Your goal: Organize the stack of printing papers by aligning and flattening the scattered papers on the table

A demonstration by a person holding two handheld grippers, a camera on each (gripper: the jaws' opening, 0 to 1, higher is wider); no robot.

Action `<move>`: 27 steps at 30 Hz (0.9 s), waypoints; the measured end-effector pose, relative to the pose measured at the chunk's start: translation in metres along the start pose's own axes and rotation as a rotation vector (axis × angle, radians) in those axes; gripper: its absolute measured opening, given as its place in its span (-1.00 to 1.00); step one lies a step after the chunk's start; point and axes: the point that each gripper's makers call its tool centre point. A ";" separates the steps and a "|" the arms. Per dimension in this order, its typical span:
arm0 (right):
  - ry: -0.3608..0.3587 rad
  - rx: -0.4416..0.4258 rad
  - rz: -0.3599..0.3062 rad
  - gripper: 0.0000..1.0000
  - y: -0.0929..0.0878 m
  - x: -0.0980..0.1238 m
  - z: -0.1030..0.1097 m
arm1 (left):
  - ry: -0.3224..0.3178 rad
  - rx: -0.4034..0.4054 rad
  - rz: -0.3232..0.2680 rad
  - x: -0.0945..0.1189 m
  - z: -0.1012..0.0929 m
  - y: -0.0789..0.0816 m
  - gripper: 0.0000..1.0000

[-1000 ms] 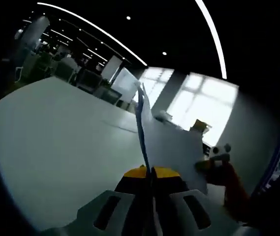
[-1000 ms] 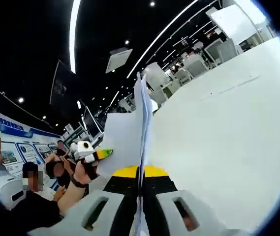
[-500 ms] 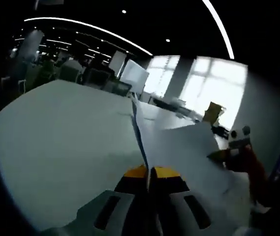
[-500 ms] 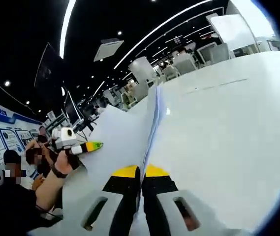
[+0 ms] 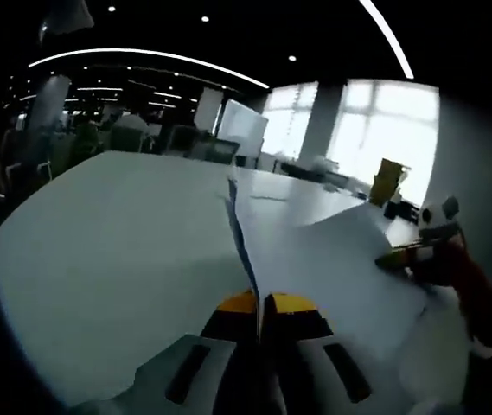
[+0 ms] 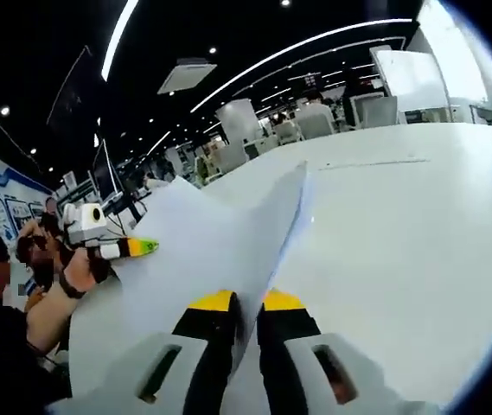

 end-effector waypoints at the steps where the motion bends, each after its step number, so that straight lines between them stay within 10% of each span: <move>1: -0.004 0.009 0.003 -0.89 -0.002 0.000 0.000 | 0.004 -0.019 0.001 0.000 -0.001 -0.002 -0.85; 27: -0.103 0.151 0.000 -0.77 -0.011 -0.002 0.009 | 0.123 -0.190 0.021 -0.001 0.002 -0.015 -0.76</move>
Point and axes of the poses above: the point that each gripper's makers call its tool centre point, and the gripper's own axes: x roughly backward along the fingers, z roughly to its left, y roughly out of its top, and after that the axes turned 3 degrees about z, right-handed
